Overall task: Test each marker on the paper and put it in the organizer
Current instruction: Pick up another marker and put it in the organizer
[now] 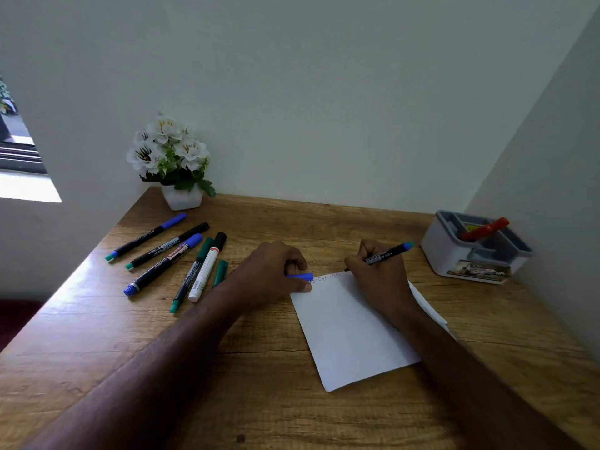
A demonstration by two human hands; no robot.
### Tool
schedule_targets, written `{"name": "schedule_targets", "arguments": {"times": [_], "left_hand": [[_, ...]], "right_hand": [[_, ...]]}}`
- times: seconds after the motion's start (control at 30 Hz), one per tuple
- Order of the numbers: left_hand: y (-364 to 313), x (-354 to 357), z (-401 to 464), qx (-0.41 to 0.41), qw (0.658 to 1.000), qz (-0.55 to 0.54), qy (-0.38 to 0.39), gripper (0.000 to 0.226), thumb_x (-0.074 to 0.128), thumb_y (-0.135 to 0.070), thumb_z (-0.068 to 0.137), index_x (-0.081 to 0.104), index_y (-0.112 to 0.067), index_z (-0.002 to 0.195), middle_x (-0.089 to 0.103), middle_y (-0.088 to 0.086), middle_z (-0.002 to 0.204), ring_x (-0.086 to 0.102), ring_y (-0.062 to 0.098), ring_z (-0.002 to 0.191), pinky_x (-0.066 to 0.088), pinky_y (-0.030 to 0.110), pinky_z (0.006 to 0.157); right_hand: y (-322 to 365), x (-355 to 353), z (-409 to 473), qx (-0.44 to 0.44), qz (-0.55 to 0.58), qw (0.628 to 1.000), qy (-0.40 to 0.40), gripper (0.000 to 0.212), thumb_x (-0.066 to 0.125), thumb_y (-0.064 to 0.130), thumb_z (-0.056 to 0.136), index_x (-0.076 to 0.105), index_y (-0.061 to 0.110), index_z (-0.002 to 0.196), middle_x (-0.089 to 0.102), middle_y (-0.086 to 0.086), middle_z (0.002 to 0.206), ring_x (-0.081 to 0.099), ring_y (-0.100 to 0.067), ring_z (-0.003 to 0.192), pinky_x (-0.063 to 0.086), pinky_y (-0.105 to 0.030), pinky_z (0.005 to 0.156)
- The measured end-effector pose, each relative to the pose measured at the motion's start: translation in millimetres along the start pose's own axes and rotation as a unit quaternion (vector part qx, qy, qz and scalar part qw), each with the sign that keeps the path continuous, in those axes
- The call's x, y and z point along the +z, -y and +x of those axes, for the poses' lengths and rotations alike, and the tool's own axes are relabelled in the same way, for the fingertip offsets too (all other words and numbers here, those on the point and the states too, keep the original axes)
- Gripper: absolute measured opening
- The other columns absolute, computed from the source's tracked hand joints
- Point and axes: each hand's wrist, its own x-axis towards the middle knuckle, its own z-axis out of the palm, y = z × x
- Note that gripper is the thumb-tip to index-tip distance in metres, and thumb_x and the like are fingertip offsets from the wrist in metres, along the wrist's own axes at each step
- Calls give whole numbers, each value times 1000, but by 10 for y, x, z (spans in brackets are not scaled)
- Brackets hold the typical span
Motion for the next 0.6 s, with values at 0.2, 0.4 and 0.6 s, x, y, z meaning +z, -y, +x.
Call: {"name": "schedule_targets", "arguments": {"times": [0.2,0.4,0.6], "left_hand": [[10,8,2,-4,1000,-2,3,36,80,-36,77,71,-21,108,64,-8,89,57,8,79,42,21,63],[12,9,2,-4,1000,-1,-1,36,80,-36,76,71,-22,108,61,-12,85,55,5,76,37,18,61],[12,6,8,-8,1000,-2,7,39,79,-36,78,69,-22,113,63,-9,93,57,6,81,39,18,64]], "right_hand": [[1,3,-2,11,-10,1000,15,31,66,5,76,43,12,56,44,-4,54,44,-18,56,38,-33,55],[8,-2,-13,11,-21,999,22,33,66,5,76,41,14,57,39,3,51,37,-7,51,33,-22,48],[-1,4,-7,17,-15,1000,9,31,67,4,75,43,8,57,41,2,51,37,-6,49,32,-20,47]]}}
